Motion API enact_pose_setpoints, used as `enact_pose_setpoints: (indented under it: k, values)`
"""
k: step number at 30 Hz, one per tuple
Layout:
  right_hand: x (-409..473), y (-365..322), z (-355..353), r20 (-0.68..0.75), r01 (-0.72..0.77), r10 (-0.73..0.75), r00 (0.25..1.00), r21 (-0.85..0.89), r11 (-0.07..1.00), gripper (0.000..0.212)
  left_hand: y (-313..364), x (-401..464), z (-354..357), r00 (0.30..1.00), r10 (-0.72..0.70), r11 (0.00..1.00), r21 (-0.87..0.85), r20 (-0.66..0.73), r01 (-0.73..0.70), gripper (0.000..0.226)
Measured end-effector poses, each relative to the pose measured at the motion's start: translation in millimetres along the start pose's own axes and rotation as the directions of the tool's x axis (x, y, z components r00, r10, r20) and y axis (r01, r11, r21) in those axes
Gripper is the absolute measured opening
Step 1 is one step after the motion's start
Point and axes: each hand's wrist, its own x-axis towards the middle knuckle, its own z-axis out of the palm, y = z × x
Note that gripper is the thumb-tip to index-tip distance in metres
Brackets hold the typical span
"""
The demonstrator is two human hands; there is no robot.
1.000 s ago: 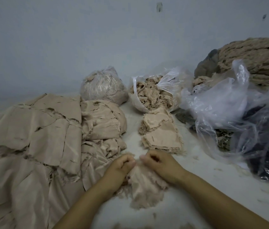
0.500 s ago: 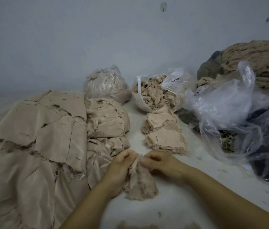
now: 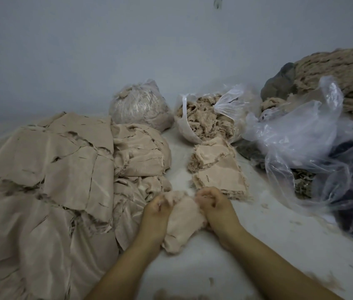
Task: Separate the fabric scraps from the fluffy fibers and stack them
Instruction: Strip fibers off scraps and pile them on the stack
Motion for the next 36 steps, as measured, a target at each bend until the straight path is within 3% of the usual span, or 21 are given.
enact_pose_setpoints:
  k: [2, 4, 6, 7, 9, 12, 16, 20, 23, 25, 27, 34, 36]
  values:
    - [4.0, 2.3, -4.5, -0.116, 0.024, -0.031, 0.993, -0.063, 0.998, 0.014, 1.8, -0.1, -2.0, 1.000, -0.025, 0.998, -0.055, 0.009, 0.026, 0.019]
    - [-2.1, -0.2, -0.9, 0.059, 0.037, -0.034, 0.998, -0.053, 0.998, 0.022, 1.3, -1.3, -2.4, 0.996, -0.043, 0.997, -0.063, 0.075, 0.047, 0.019]
    - [-8.2, 2.4, 6.6, 0.251, 0.037, -0.006, 0.968, -0.119, 0.992, 0.046, 0.4, -2.6, -1.0, 0.991, -0.044, 0.996, -0.068, 0.130, 0.053, 0.018]
    - [-9.7, 1.9, 9.8, 0.267, 0.065, -0.020, 0.964, -0.162, 0.985, 0.045, 0.1, -2.2, -0.9, 0.989, -0.048, 0.995, -0.083, 0.138, 0.060, 0.018]
    - [-4.7, 1.9, 9.6, 0.137, 0.118, -0.096, 0.986, -0.158, 0.980, 0.008, 0.8, 0.2, -2.4, 0.988, -0.056, 0.992, -0.102, 0.141, 0.070, 0.017]
    - [0.4, 4.7, 5.0, 0.032, 0.100, -0.096, 0.995, -0.144, 0.984, 0.033, 1.5, 3.5, -6.5, 0.980, -0.082, 0.990, -0.100, 0.182, 0.101, 0.022]
    - [-2.2, 2.4, 8.2, 0.070, 0.068, -0.059, 0.996, -0.135, 0.989, 0.033, 2.2, 4.0, -6.6, 0.963, -0.115, 0.977, -0.145, 0.244, 0.153, 0.039]
    - [-7.8, -1.6, 9.2, 0.114, 0.057, -0.049, 0.992, -0.070, 0.996, 0.043, 2.3, 2.4, -4.7, 0.961, -0.084, 0.979, -0.160, 0.264, 0.129, 0.041]
    - [-7.1, -1.6, 12.2, 0.107, 0.093, -0.075, 0.991, -0.172, 0.981, 0.027, 1.5, -0.3, -4.9, 0.926, -0.073, 0.994, -0.045, 0.370, 0.096, 0.027]
    - [-3.7, -4.0, 13.0, 0.112, 0.137, -0.121, 0.986, -0.141, 0.981, 0.014, 3.8, -3.3, -6.0, 0.895, -0.083, 0.996, 0.056, 0.439, 0.065, 0.025]
    - [-0.4, -0.8, 12.6, 0.054, 0.161, -0.160, 0.986, -0.010, 0.987, 0.027, 4.1, -3.8, -8.2, 0.880, -0.102, 0.994, 0.089, 0.463, 0.068, 0.035]
    - [12.6, 2.6, -3.3, -0.243, 0.110, -0.090, 0.966, 0.070, 0.991, 0.040, -0.2, 1.7, -10.0, 0.915, -0.091, 0.995, -0.003, 0.393, 0.100, 0.026]
    - [6.9, -0.3, -6.0, -0.103, 0.094, -0.087, 0.991, 0.073, 0.993, 0.046, -0.8, 0.9, -10.0, 0.926, -0.072, 0.993, -0.061, 0.371, 0.102, 0.022]
